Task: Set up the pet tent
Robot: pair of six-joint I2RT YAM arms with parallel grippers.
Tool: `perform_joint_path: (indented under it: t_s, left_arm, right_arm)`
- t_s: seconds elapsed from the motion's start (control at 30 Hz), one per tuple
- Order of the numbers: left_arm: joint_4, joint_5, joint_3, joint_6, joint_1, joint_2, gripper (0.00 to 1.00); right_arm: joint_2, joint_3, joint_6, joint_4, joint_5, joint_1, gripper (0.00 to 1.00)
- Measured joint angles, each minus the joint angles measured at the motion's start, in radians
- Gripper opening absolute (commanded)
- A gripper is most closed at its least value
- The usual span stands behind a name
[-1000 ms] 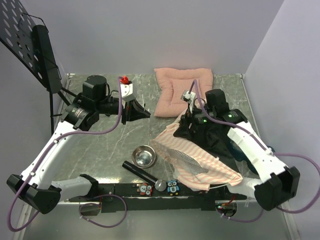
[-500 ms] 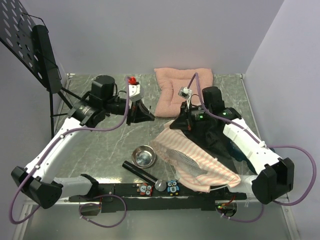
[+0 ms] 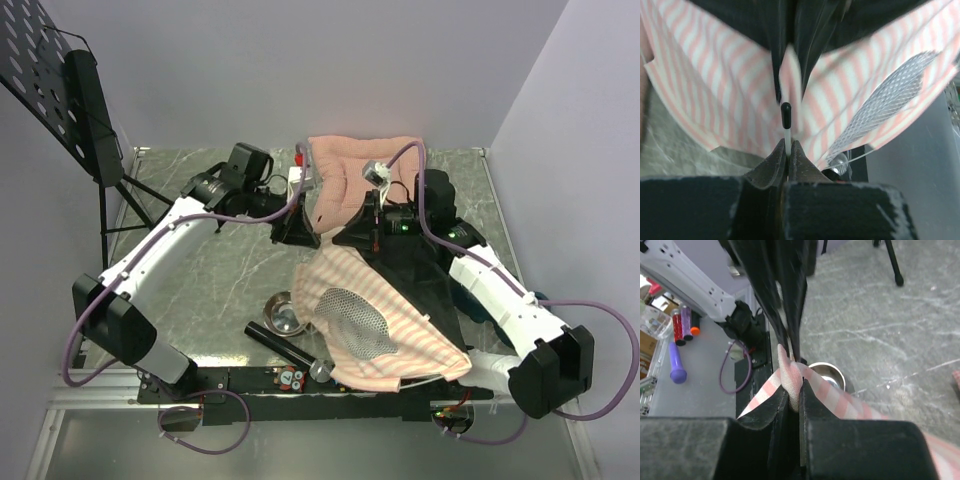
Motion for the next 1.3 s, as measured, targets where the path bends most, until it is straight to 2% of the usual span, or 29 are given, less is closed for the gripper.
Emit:
perform_joint_path:
  t_s: [0.23,0.63,1.3]
  left_arm:
    - [-0.191,-0.037,-0.008,0.125,-0.007,0.016,0.01]
    - [-0.224,-0.079,-0.018,0.170,-0.058,-0.010,0.01]
    - [-0.260,-0.086,0.015,0.187,-0.070,0.034,0.01]
  right_arm:
    - [-0.043,-0.017,0.067,0.080,-0.003,-0.008,0.00]
    - [-0.062,-0.043,0.116,0.124,-0.024,-0.023,0.00]
    - [-0.037,-0.043,0.070,0.089,-0.048,-0.002,0.00]
